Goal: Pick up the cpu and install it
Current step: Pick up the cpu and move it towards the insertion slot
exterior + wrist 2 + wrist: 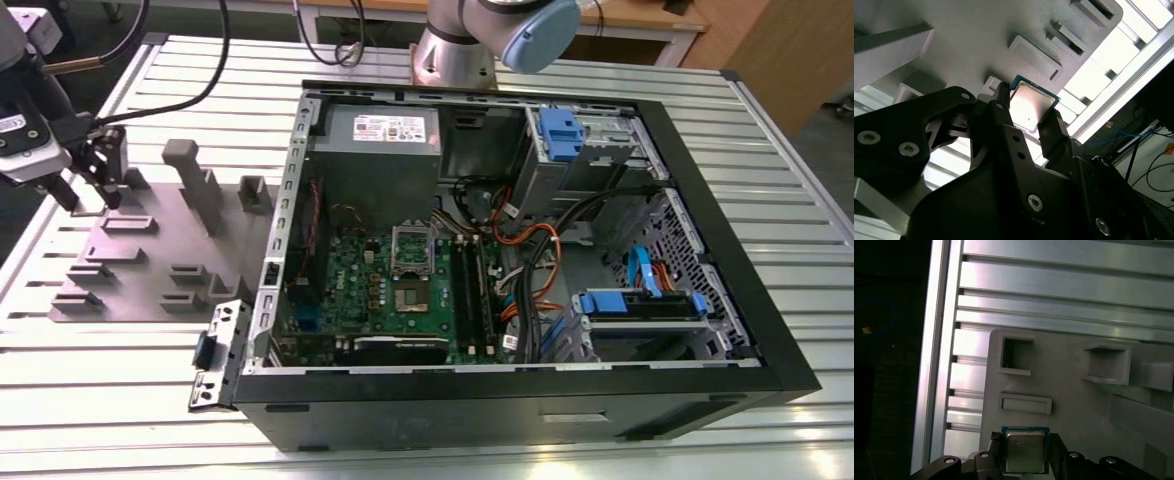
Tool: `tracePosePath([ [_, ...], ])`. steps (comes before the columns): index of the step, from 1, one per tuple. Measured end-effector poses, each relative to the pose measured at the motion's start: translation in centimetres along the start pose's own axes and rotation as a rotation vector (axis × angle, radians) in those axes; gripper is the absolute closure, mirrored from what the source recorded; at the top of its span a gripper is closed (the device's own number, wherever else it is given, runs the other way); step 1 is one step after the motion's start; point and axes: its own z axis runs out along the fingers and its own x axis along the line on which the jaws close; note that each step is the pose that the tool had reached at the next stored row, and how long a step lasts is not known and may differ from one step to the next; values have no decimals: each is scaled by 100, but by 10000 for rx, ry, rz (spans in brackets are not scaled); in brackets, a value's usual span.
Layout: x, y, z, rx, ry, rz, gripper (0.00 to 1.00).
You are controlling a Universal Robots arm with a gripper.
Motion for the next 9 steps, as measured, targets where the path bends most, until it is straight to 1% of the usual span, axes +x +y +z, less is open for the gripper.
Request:
tracePosePath([
  [9, 0, 0, -15, 0, -1, 0, 53],
])
